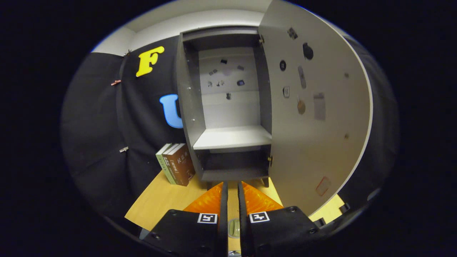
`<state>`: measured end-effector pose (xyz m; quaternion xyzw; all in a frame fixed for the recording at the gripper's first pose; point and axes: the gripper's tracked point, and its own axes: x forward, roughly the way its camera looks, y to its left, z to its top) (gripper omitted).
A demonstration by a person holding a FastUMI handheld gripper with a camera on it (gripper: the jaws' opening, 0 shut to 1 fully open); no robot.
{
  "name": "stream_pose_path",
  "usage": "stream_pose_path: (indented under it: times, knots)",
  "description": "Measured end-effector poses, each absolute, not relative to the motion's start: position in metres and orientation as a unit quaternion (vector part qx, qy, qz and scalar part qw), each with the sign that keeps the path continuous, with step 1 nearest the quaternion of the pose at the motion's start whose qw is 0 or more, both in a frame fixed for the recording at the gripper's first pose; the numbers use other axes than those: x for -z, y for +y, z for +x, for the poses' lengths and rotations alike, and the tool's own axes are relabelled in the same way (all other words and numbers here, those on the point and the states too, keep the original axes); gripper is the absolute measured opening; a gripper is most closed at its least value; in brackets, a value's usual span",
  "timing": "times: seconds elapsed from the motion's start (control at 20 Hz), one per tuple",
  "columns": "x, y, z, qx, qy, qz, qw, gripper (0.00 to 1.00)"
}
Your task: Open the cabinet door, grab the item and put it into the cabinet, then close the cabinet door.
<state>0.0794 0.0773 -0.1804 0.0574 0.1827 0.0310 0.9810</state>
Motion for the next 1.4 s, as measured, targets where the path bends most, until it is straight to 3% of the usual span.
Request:
stream_pose_path:
  times: [0.1, 0.15, 0.3, 0.45, 0.65, 0.95, 1.4]
  knots:
    - [0.207, 0.088, 0.077, -0.032, 0.214, 0.062, 0.974, 0.18]
    - [0.225, 0.093, 0.078, -0.031, 0.231, 0.061, 0.970, 0.27]
    - [0.276, 0.096, 0.074, -0.022, 0.283, 0.046, 0.958, 0.29]
    - [0.322, 0.097, 0.075, -0.017, 0.325, 0.064, 0.944, 0.41]
    - [0.392, 0.083, 0.072, 0.001, 0.396, 0.079, 0.915, 0.49]
    - [0.470, 0.084, 0.076, -0.022, 0.465, 0.056, 0.883, 0.49]
    - [0.517, 0.078, 0.086, -0.027, 0.496, 0.041, 0.867, 0.49]
